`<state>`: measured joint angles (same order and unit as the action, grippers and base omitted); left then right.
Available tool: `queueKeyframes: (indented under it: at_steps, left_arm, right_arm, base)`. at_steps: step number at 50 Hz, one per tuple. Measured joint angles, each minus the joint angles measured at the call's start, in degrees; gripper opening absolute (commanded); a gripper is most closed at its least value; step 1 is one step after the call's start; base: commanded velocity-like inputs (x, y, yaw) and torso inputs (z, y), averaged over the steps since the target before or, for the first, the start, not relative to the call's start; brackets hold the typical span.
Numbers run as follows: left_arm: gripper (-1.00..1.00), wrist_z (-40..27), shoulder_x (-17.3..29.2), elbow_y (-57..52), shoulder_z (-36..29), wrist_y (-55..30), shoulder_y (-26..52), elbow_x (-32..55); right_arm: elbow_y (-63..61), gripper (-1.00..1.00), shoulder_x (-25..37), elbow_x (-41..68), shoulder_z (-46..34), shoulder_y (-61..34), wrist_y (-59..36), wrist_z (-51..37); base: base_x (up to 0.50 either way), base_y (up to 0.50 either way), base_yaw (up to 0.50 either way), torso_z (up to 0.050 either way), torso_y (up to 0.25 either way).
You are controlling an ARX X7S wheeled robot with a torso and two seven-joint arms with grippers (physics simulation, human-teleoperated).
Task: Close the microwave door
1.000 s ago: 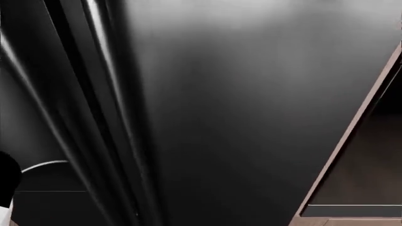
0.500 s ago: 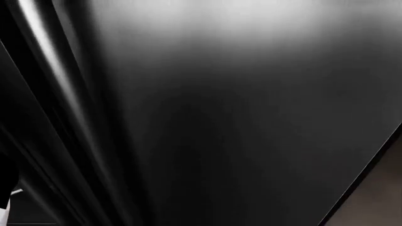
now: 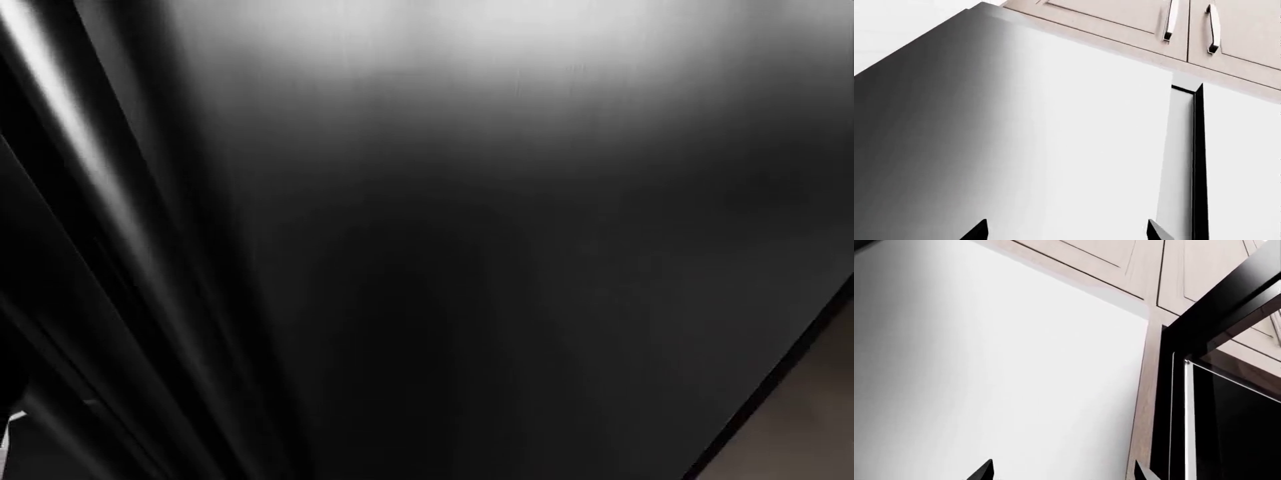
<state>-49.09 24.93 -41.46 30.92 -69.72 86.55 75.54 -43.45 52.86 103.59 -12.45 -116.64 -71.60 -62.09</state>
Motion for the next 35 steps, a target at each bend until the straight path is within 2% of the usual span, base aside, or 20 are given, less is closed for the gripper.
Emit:
queueKeyframes:
  at_steps: [19, 35]
  left_arm:
    - [1.00, 0.35, -0.11, 0.36, -0.85, 1.15, -0.59, -0.92]
    - [1.00, 0.01, 0.43, 0.76, -1.24, 1.84, -0.46, -0.96]
  right_arm:
    - [2.35, 1.00, 0.47, 1.46, -1.53, -2.26, 0.04, -1.23]
    - [7.67, 1.00, -0.04, -1.11, -2.34, -6.92, -1.79, 2.38]
  base:
    - [0.00, 0.00, 0.00, 0.000, 0.000]
    - [0.00, 0.00, 0.00, 0.000, 0.000]
